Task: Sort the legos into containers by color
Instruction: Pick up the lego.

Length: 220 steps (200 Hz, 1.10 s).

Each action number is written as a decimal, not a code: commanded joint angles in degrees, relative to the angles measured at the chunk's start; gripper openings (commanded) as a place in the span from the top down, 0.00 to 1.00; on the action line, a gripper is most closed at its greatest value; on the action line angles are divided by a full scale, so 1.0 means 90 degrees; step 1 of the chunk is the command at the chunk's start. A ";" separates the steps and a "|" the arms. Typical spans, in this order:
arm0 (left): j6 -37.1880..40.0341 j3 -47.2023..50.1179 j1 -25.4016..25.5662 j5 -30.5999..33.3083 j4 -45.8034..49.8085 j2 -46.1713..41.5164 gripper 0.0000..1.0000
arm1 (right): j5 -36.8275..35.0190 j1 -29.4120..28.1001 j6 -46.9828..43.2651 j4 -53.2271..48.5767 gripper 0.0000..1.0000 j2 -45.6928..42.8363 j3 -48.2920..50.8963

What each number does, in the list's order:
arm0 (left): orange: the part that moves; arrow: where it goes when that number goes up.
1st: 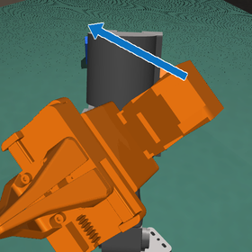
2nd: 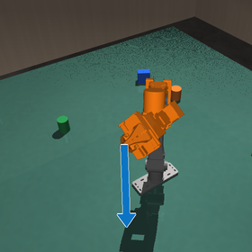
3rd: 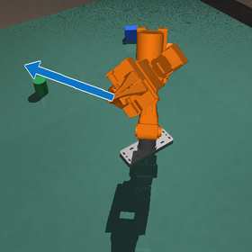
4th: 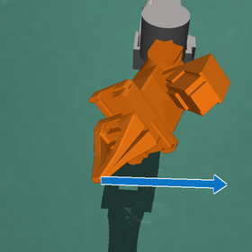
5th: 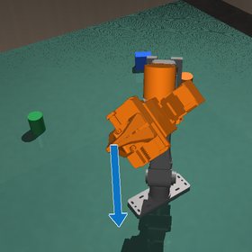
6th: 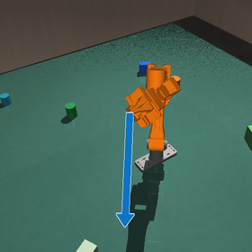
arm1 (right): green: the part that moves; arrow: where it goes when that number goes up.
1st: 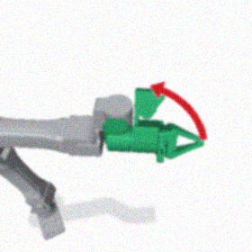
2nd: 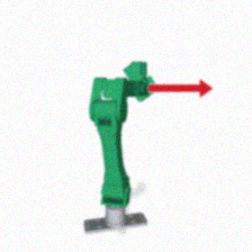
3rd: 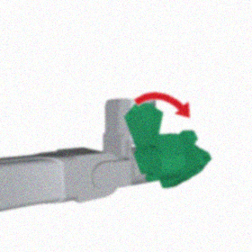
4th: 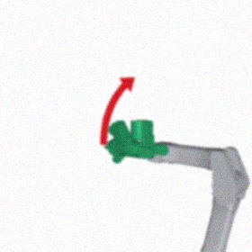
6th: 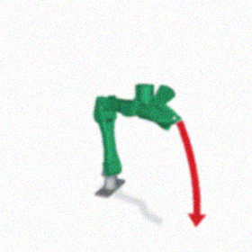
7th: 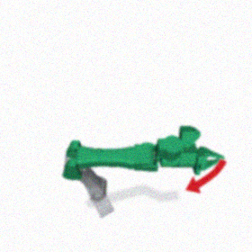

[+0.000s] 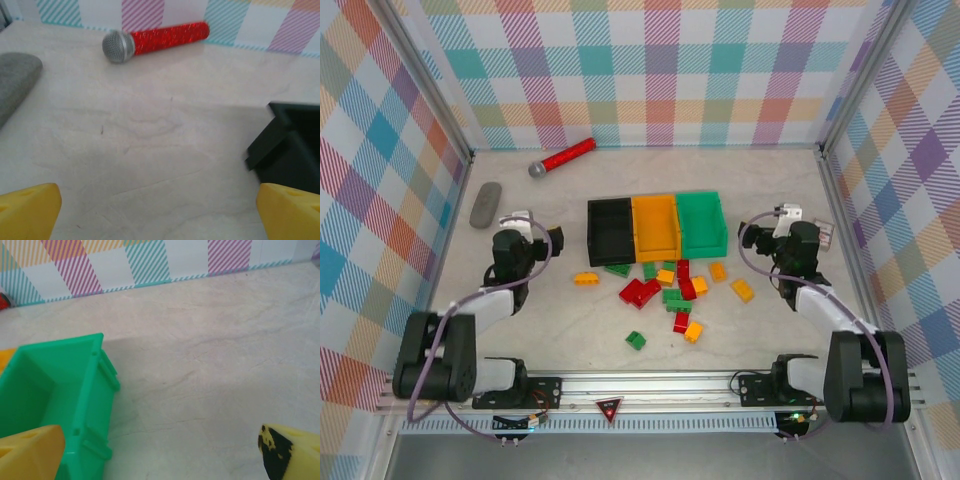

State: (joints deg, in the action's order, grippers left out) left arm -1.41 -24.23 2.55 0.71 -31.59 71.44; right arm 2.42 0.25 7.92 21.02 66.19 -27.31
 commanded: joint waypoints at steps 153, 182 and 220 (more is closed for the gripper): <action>-0.1367 -0.3229 0.3542 -0.1129 0.7284 0.0480 0.09 | -0.0084 -0.1261 0.1740 -0.2208 0.01 0.0154 -0.0550; -0.0876 -0.4045 0.4253 -0.0856 0.7634 0.1492 0.17 | -0.0141 -0.1275 0.1785 -0.2199 0.01 0.0109 -0.0506; -0.0195 -0.5197 0.4902 -0.0734 0.8033 0.2891 0.26 | -0.0263 -0.1269 0.1785 -0.2227 0.01 -0.0009 -0.0462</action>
State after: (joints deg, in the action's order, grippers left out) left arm -9.06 -65.19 43.55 -7.92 35.31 91.50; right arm 1.50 -10.90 23.57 1.52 67.77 -32.18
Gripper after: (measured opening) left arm 0.763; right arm 0.991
